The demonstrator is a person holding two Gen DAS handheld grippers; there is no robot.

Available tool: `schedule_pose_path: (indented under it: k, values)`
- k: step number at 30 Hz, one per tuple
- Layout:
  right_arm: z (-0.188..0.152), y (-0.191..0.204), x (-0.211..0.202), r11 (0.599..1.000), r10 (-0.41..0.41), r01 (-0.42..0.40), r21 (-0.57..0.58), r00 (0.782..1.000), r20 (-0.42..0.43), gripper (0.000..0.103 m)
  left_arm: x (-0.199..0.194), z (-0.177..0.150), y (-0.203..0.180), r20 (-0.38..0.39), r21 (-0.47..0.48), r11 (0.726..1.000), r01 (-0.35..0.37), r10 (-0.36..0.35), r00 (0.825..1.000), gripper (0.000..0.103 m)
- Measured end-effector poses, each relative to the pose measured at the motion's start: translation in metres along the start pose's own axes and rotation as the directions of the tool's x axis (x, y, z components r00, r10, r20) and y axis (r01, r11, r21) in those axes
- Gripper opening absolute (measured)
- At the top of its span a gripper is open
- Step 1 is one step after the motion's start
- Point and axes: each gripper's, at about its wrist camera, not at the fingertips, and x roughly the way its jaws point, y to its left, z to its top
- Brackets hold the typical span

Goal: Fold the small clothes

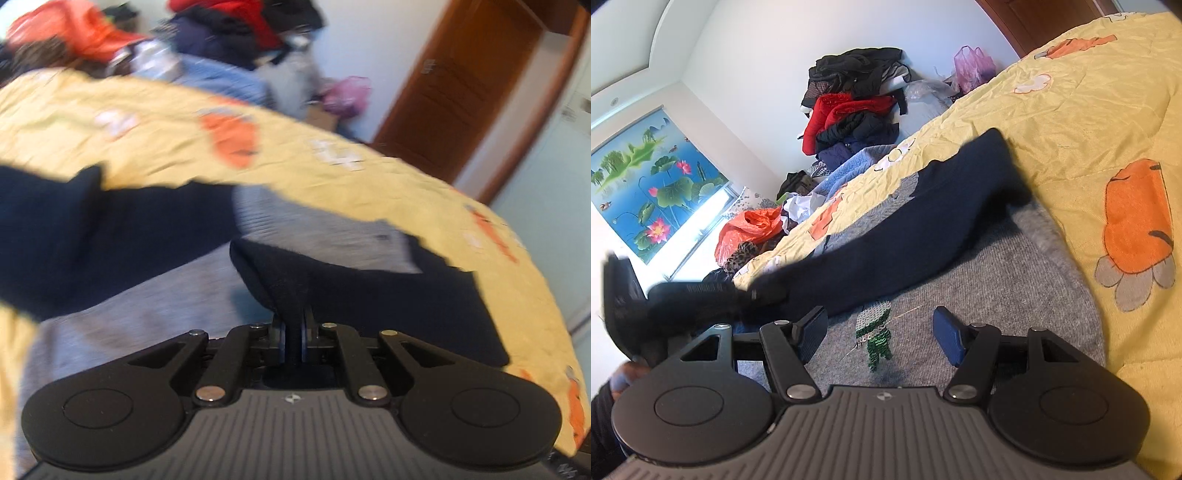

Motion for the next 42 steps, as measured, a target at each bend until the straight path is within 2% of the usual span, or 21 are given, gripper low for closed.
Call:
schedule_pose_path:
  k: [4,7,9,10,12,13,15,17,19,21,22,23,26,28,31,33,36,38,39,41,42]
  values:
    - [0.0,0.002,0.0,1.0,-0.009,0.009,-0.012,1.0,-0.004,0.066,0.011,-0.013,0.016,-0.01,-0.01,1.0,-0.009,0.009,1.0,0.007]
    - [0.007,0.015,0.003,0.995,-0.068,0.065,-0.08,0.997,-0.033,0.069,0.014,-0.026,0.014,0.058,0.01,1.0,-0.002,0.001,0.998,0.007]
    - [0.022,0.03,0.005,0.983,-0.085,0.082,-0.163,0.996,-0.01,0.069,0.012,-0.038,0.015,0.123,0.021,1.0,0.005,-0.008,0.992,0.007]
    - [0.032,0.037,0.007,0.977,-0.08,0.08,-0.2,0.997,0.011,0.071,0.012,-0.038,0.015,0.122,0.011,1.0,0.008,-0.01,0.993,0.007]
    - [0.055,0.047,0.018,0.959,-0.093,0.1,-0.265,0.995,0.039,0.081,0.012,-0.036,0.021,0.117,-0.016,0.999,0.034,-0.032,0.993,0.008]
    - [0.065,0.05,0.03,0.945,-0.122,0.128,-0.303,0.992,0.037,0.087,0.013,-0.035,0.024,0.115,-0.032,0.998,0.05,-0.046,0.992,0.008]
    - [0.079,0.05,0.062,0.906,-0.213,0.202,-0.371,0.977,0.011,0.085,0.014,-0.035,0.029,0.113,-0.053,0.996,0.071,-0.064,0.991,0.009]
    - [0.084,0.046,0.093,0.868,-0.312,0.268,-0.417,0.949,-0.04,0.077,0.014,-0.035,0.03,0.113,-0.061,0.995,0.076,-0.069,0.991,0.009]
    - [0.08,0.041,0.115,0.832,-0.382,0.31,-0.461,0.922,-0.069,0.077,0.014,-0.036,0.032,0.114,-0.07,0.994,0.085,-0.077,0.991,0.009]
    - [0.065,0.039,0.123,0.777,-0.412,0.342,-0.528,0.911,-0.016,0.083,0.014,-0.036,0.036,0.114,-0.087,0.991,0.1,-0.09,0.989,0.009]
    - [0.057,0.038,0.123,0.757,-0.404,0.339,-0.559,0.915,0.008,0.087,0.014,-0.036,0.037,0.114,-0.093,0.99,0.106,-0.096,0.989,0.009]
    - [0.053,0.039,0.122,0.749,-0.402,0.341,-0.569,0.915,0.019,0.086,0.014,-0.035,0.038,0.113,-0.095,0.989,0.109,-0.098,0.989,0.009]
    - [0.055,0.038,0.121,0.751,-0.404,0.343,-0.564,0.915,0.019,0.087,0.008,-0.03,0.03,0.089,-0.045,0.996,0.071,-0.067,0.994,0.01]
    - [0.057,0.039,0.121,0.749,-0.405,0.345,-0.565,0.914,0.021,0.087,-0.008,-0.029,0.026,0.129,-0.036,0.999,0.037,-0.032,0.991,0.011]
    - [0.057,0.039,0.122,0.753,-0.401,0.344,-0.56,0.916,0.023,0.088,-0.021,-0.025,0.026,0.193,-0.067,0.992,0.107,-0.092,0.977,0.011]
    - [0.057,0.039,0.123,0.754,-0.401,0.345,-0.559,0.916,0.024,0.088,-0.012,-0.02,0.019,0.165,-0.054,0.988,0.143,-0.132,0.977,0.018]
    - [0.057,0.038,0.121,0.758,-0.397,0.344,-0.554,0.917,0.025,0.088,0.019,-0.018,0.007,0.074,-0.028,0.992,0.119,-0.117,0.99,0.023]
    - [0.056,0.038,0.121,0.759,-0.398,0.345,-0.553,0.917,0.026,0.088,0.021,-0.02,0.007,0.103,-0.024,0.994,0.11,-0.107,0.989,0.023]
    - [0.056,0.038,0.121,0.758,-0.398,0.345,-0.554,0.917,0.026,0.088,0.023,-0.02,0.008,0.094,-0.026,0.994,0.105,-0.102,0.99,0.023]
    - [0.056,0.038,0.121,0.755,-0.402,0.348,-0.556,0.915,0.027,0.089,0.025,-0.018,0.012,0.072,-0.018,0.999,0.032,-0.03,0.997,0.023]
    - [0.056,0.038,0.121,0.755,-0.402,0.348,-0.556,0.915,0.026,0.089,0.023,-0.017,0.018,0.069,-0.022,0.999,0.046,-0.044,0.997,0.023]
